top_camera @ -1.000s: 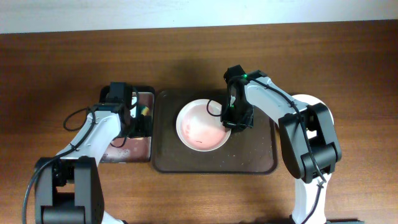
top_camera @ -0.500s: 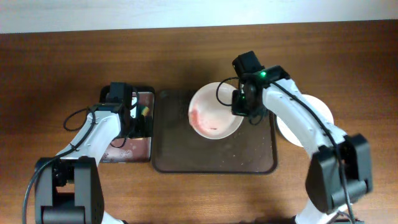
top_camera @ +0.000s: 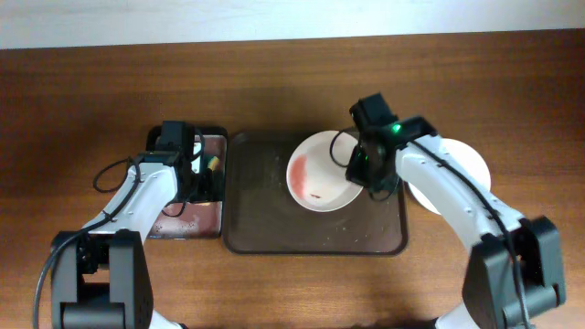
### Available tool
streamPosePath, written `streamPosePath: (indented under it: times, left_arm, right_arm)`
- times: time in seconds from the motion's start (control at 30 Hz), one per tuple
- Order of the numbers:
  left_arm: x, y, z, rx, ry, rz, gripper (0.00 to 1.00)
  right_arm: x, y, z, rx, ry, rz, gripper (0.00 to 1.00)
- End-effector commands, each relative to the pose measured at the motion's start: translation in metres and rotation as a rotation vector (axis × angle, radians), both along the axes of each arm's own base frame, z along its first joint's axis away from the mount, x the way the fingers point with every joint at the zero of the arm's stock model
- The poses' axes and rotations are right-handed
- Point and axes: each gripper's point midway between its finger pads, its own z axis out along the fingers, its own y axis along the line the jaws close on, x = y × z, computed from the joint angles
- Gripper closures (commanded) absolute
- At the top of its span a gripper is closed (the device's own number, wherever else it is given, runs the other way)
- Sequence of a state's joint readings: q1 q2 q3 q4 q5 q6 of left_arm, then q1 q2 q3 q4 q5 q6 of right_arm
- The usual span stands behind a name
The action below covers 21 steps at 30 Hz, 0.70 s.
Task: Clean dirty plates on tray and stack at the side
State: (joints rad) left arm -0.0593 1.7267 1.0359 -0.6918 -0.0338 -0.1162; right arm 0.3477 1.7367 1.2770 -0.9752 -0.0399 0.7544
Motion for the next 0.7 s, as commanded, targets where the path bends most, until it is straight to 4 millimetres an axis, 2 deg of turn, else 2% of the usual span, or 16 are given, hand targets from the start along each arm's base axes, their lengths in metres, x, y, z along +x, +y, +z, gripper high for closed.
streamPosePath:
  times: [0.0, 0.07, 0.13, 0.17, 0.2, 0.23, 0.27, 0.37, 0.4, 0.5, 0.57, 0.63, 0.67]
  left_arm:
    - [0.003, -0.001, 0.007, -0.012, -0.021, -0.004, 0.01]
    - [0.003, -0.001, 0.007, -0.012, -0.021, -0.004, 0.01]
    - [0.003, -0.001, 0.007, -0.012, -0.021, -0.004, 0.02]
    - [0.003, -0.001, 0.007, -0.012, -0.021, -0.004, 0.01]
    - [0.003, -0.001, 0.007, -0.012, -0.021, -0.004, 0.02]
    - [0.003, -0.001, 0.007, -0.012, -0.021, -0.004, 0.02]
    - [0.003, -0.001, 0.007, -0.012, -0.021, -0.004, 0.01]
    - [0.003, -0.001, 0.007, -0.012, -0.021, -0.004, 0.01]
    - [0.003, -0.001, 0.007, -0.012, -0.021, -0.004, 0.01]
    - [0.003, -0.001, 0.007, -0.012, -0.021, -0.004, 0.01]
    - [0.003, -0.001, 0.007, -0.012, -0.021, -0.004, 0.01]
    - [0.003, -0.001, 0.007, -0.012, -0.02, -0.004, 0.01]
    - [0.003, -0.001, 0.007, -0.012, -0.02, -0.004, 0.01]
  right_arm:
    - [-0.023, 0.02, -0.035, 0.157, 0.094, -0.153, 0.96]
    - [-0.023, 0.027, -0.05, 0.208, 0.074, -0.146, 0.96]
    - [-0.025, 0.039, -0.053, 0.271, 0.074, -0.123, 0.96]
    - [-0.026, 0.043, -0.052, 0.276, 0.066, -0.07, 0.93]
    - [-0.022, 0.036, -0.054, 0.237, 0.036, -0.021, 0.64]
    - [-0.017, 0.025, -0.055, 0.194, 0.01, -0.011, 0.56]
    - [-0.006, 0.017, -0.055, 0.166, -0.039, 0.035, 0.54]
    - [0.032, 0.011, -0.045, 0.142, -0.23, 0.268, 0.54]
    - [0.045, 0.008, -0.041, 0.106, -0.302, 0.373, 0.59]
    - [0.046, 0.014, -0.045, 0.109, -0.323, 0.495, 0.63]
    - [0.044, 0.012, -0.057, 0.098, -0.297, 0.506, 0.62]
    - [0.044, 0.012, -0.072, 0.098, -0.271, 0.504, 0.71]
    - [0.042, 0.012, -0.079, 0.102, -0.25, 0.504, 0.81]
